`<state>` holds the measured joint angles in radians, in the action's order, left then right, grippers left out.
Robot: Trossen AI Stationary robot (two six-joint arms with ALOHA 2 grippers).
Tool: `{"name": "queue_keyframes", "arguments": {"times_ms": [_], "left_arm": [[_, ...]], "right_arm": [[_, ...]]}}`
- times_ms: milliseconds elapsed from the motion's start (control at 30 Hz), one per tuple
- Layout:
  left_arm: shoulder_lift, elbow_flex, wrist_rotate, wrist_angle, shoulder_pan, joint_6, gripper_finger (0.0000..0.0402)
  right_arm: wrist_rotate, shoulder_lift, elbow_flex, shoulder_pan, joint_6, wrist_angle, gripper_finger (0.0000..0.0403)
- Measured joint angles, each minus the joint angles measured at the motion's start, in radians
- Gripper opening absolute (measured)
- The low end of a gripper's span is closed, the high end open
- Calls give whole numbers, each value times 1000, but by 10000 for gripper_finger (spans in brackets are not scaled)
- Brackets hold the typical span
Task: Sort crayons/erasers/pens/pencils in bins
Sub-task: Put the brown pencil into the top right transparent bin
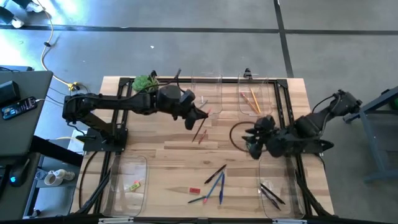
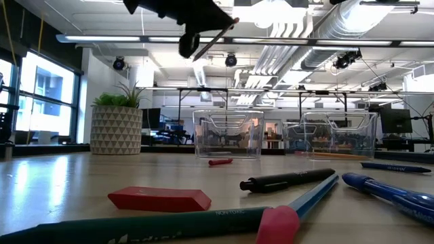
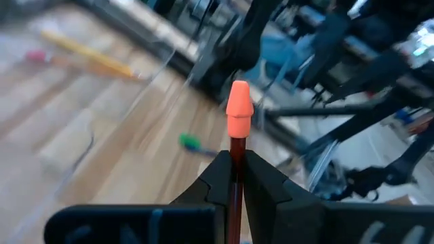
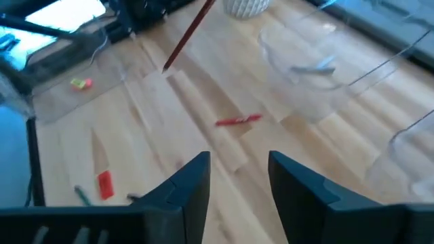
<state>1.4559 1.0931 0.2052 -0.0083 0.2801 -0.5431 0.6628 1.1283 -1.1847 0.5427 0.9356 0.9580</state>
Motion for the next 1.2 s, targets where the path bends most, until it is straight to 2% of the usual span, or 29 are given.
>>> {"name": "queue_keyframes", "arguments": {"times_ms": [333,667,967,1200], "left_arm": [[0,0,4,214,33,55,12],[0,0,3,339,37,150,12],[0,1,-7,380,39,213,12],[0,1,-9,420,49,233,12]], "right_arm": [[-94,-72,0,-203,-341,-116,145],[-352,-76,0,-455,-690,-335,144],[-559,-49,0,-615,-864,-539,144],[-678,28,0,-677,-902,-607,144]]}}
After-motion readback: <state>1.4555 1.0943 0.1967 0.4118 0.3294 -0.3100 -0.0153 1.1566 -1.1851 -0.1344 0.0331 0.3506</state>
